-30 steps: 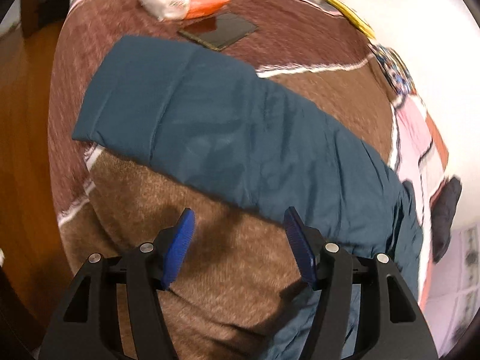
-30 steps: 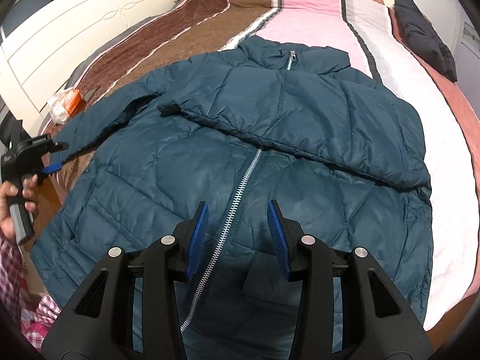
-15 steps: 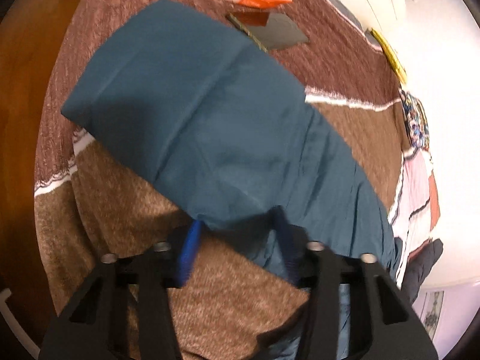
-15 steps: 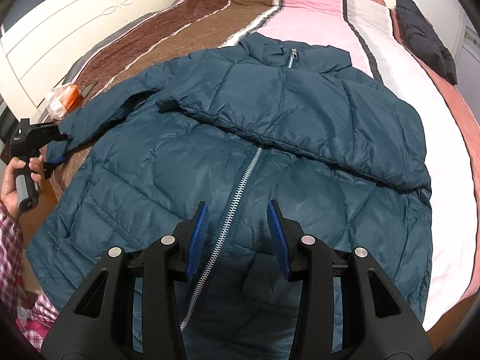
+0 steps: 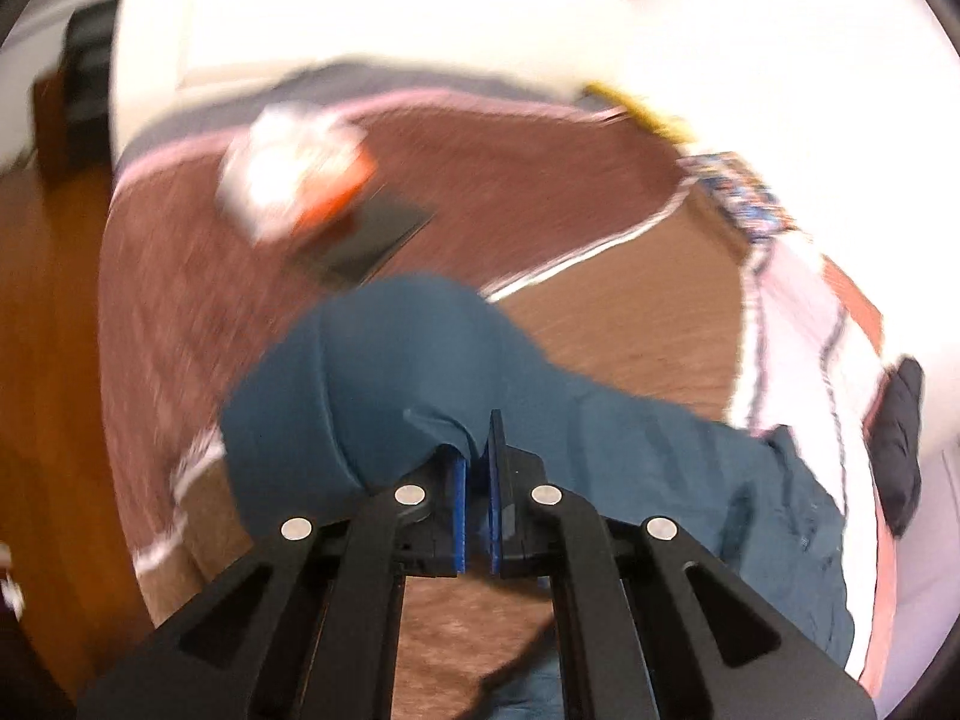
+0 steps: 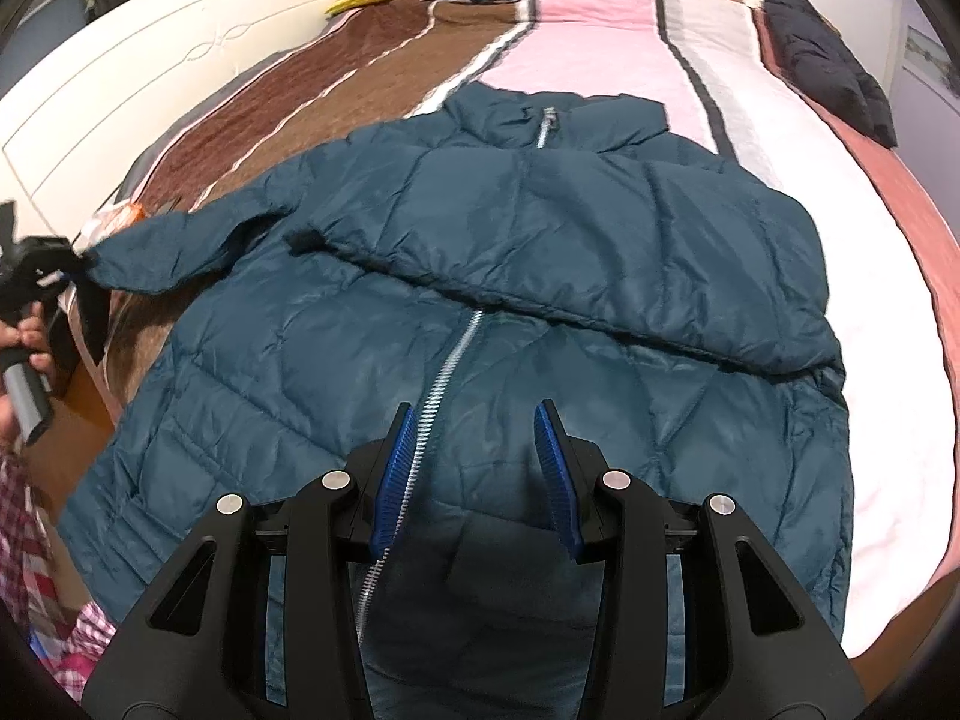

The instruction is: Fold large clothes

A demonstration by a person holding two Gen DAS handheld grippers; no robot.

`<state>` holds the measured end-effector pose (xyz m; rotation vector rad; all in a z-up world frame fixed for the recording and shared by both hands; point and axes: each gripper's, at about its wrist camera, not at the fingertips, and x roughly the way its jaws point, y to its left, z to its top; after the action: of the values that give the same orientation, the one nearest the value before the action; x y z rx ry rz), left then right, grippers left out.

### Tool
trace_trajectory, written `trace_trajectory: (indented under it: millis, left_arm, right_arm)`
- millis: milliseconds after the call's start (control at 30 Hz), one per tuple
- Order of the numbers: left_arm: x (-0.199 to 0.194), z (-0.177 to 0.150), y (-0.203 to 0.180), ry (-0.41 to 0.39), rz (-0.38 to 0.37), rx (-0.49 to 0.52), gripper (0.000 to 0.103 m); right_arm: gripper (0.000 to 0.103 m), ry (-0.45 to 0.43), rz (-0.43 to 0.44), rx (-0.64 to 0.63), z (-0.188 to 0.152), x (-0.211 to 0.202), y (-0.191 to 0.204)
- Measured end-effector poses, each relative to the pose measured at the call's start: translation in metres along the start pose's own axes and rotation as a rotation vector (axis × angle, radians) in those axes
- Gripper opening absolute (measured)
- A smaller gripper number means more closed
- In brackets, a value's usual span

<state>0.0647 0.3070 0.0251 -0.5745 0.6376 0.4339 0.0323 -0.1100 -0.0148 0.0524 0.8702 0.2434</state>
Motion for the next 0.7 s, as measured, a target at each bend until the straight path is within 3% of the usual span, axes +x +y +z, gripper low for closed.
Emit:
trace_trajectory:
  millis: [200, 333, 467, 700]
  left_arm:
    - [-0.059, 0.014, -0.092, -0.152, -0.177, 0.245, 0.005]
    - [-0.085, 0.003, -0.152, -0.181, -0.291, 0.408, 0.005]
    - [-0.085, -0.026, -0.211, -0.132, -0.387, 0.547, 0.005]
    - [-0.043, -0.101, -0.264, 0.039, -0.455, 0.692, 0.005]
  right_arm:
    - [0.041, -0.045, -0.013, 0.057, 0.002, -0.014, -0.026]
    - [0.041, -0.073, -0.024, 0.111, 0.001, -0.024, -0.048]
    - [0.041, -0.101, -0.037, 0.155, 0.0, -0.034, -0.069]
    - [0.041, -0.113, -0.053, 0.237, -0.014, -0.045, -0.101]
